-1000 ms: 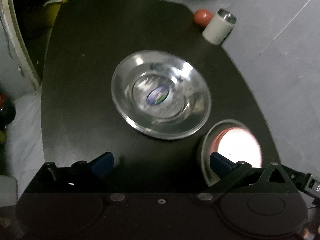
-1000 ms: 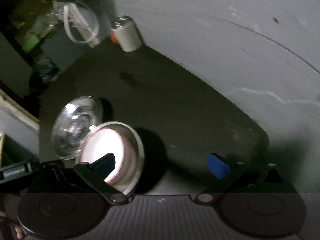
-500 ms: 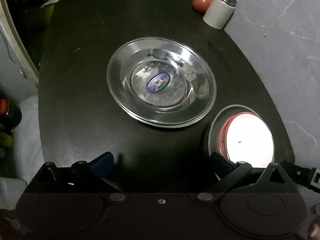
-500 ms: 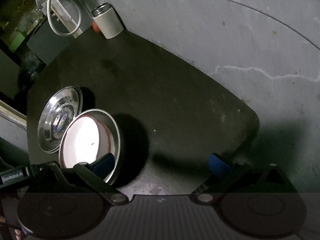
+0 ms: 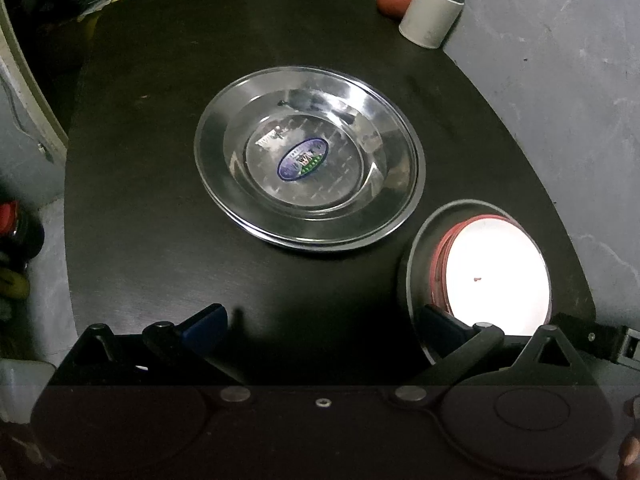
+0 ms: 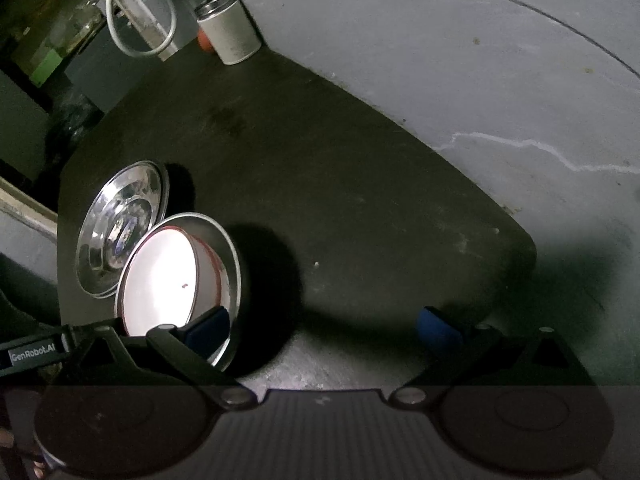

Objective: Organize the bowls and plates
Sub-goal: 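Move the left gripper to the rim of the nested bowls and grasp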

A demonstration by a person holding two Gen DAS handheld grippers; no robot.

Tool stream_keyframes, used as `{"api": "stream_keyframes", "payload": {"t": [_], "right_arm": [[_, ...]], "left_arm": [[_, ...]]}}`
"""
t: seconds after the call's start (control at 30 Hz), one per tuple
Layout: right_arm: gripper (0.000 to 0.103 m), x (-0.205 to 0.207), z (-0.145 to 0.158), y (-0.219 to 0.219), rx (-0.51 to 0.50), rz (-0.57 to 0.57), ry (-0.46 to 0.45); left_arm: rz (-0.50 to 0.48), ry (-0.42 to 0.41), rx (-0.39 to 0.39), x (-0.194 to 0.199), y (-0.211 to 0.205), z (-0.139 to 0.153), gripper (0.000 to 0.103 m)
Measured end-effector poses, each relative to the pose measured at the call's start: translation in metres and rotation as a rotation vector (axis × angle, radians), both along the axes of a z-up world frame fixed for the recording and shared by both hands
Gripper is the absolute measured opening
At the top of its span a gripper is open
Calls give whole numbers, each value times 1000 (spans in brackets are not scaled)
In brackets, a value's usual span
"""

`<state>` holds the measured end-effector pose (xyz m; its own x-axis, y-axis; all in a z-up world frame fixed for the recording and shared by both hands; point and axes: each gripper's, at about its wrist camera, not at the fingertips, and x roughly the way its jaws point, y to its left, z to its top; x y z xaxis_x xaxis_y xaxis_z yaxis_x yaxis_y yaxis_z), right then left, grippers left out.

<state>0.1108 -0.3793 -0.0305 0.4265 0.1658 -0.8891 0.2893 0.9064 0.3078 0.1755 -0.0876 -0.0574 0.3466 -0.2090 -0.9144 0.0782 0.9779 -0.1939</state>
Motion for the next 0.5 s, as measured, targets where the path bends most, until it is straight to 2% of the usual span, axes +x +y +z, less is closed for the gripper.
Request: {"api": "stream_keyframes", "payload": {"t": [0.5], "right_arm": [[102,10,-5,5,-13,60,8]], "left_arm": [[1,4,8,1,-3,-6,102]]}}
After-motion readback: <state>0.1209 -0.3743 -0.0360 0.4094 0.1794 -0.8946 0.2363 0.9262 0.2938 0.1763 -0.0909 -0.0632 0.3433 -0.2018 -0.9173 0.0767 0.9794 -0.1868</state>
